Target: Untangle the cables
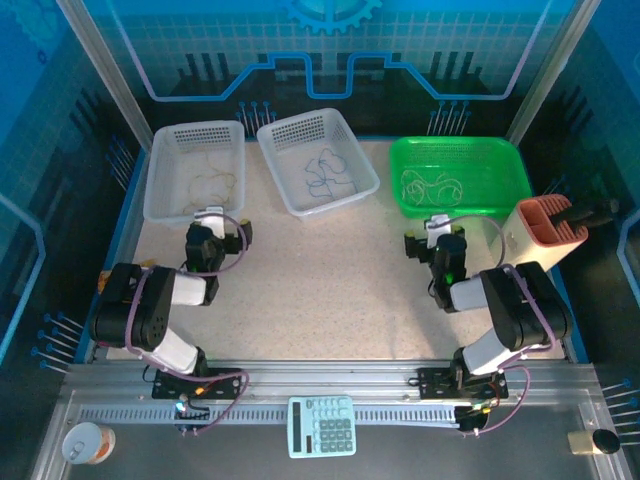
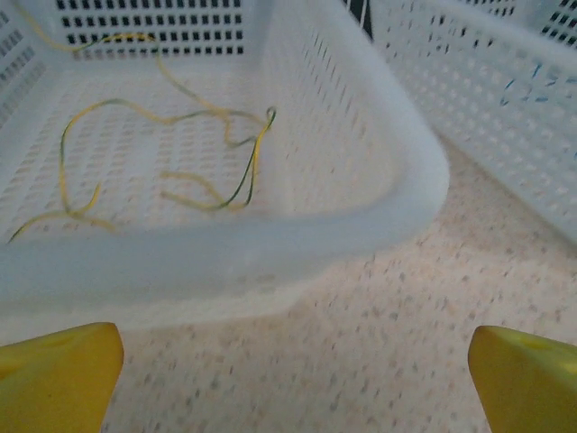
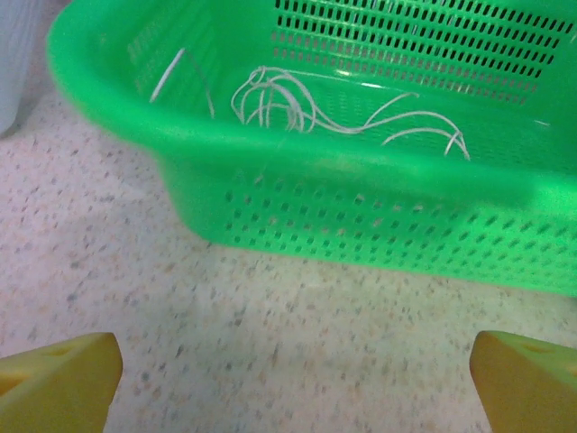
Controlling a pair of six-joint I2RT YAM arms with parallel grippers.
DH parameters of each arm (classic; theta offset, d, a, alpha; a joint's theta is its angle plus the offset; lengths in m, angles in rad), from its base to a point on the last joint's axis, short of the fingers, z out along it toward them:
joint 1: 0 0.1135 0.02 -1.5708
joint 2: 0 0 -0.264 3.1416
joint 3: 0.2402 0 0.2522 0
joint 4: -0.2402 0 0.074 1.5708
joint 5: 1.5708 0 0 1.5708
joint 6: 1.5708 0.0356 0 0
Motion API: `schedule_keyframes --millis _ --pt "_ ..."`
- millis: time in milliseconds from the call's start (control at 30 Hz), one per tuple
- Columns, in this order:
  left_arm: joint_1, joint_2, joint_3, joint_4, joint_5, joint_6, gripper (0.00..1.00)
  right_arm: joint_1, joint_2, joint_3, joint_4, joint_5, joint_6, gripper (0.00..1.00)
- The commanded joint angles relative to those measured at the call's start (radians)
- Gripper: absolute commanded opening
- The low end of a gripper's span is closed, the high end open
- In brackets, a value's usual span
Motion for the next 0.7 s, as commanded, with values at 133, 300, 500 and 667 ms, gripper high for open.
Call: schedule_keyframes --millis 133,300,500,667 --pt "0.030 0.000 0.023 -0.046 0.092 -0.014 0.99 -0.042 -0.018 0.055 -0.032 -0.077 0.035 1.00" --pt "0.030 0.000 0.022 -0.045 0.089 -0.013 0.99 -0.037 -0.019 0.058 -0.040 -0.079 0.033 1.00" --pt "0.016 0.000 0.017 -0.033 0.039 -0.008 0.99 -0.045 -0.018 0.062 -0.049 -0.096 0.038 1.00" --pt "0.018 0.000 0.016 -0.036 0.021 -0.015 0.99 -0.046 -0.019 0.059 -0.042 -0.099 0.036 1.00"
